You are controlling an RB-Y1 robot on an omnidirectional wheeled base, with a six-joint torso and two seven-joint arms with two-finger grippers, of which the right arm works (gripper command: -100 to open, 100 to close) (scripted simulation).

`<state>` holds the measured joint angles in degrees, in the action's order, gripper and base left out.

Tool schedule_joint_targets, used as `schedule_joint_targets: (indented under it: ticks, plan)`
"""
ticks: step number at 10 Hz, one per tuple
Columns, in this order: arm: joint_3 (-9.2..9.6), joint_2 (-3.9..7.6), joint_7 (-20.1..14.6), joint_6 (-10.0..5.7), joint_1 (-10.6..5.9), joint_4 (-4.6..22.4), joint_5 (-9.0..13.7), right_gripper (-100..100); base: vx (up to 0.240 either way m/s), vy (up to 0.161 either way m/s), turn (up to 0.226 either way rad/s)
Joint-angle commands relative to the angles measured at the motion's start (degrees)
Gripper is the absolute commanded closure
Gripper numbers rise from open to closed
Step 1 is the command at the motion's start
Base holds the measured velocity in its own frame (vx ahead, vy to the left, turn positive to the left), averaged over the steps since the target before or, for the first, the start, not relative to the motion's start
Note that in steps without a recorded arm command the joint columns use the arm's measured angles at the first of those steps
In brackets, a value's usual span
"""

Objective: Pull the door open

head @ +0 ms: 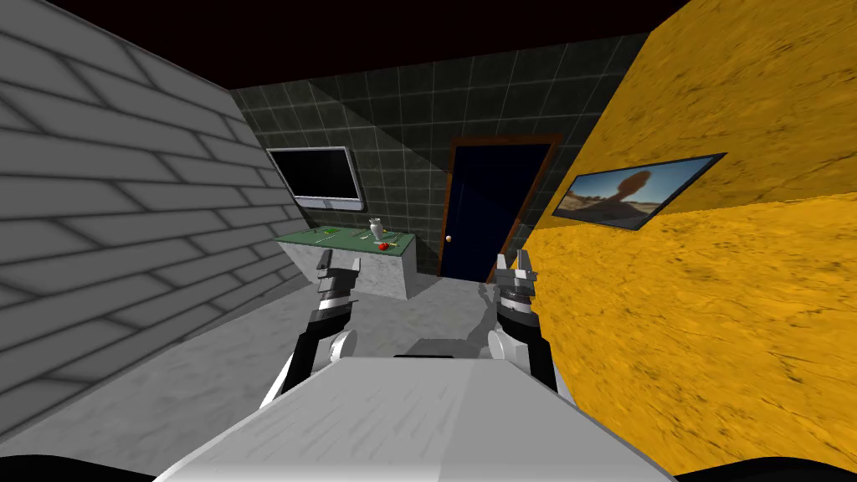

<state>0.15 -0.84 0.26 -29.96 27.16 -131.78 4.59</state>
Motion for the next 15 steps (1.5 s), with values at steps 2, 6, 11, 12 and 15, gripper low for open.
schedule_joint_targets:
  ticks: [2,6,11,12,15]
  plan:
    - [-0.30,0.80,-1.9,-0.76,-0.78,2.7,1.7,-100,0.076,-0.038,0.134]
    - [-0.75,1.77,-4.6,-1.88,-1.91,6.6,4.2,-100,0.098,-0.011,0.084]
    - [-1.35,2.88,-8.2,-3.40,-3.45,11.9,7.5,-100,0.081,-0.027,0.100]
    - [-1.49,3.11,-9.1,-3.73,-3.80,13.1,8.3,-100,0.068,-0.042,0.118]
    - [-1.94,3.77,-11.8,-4.85,-4.94,17.1,10.8,-100,0.094,-0.041,0.122]
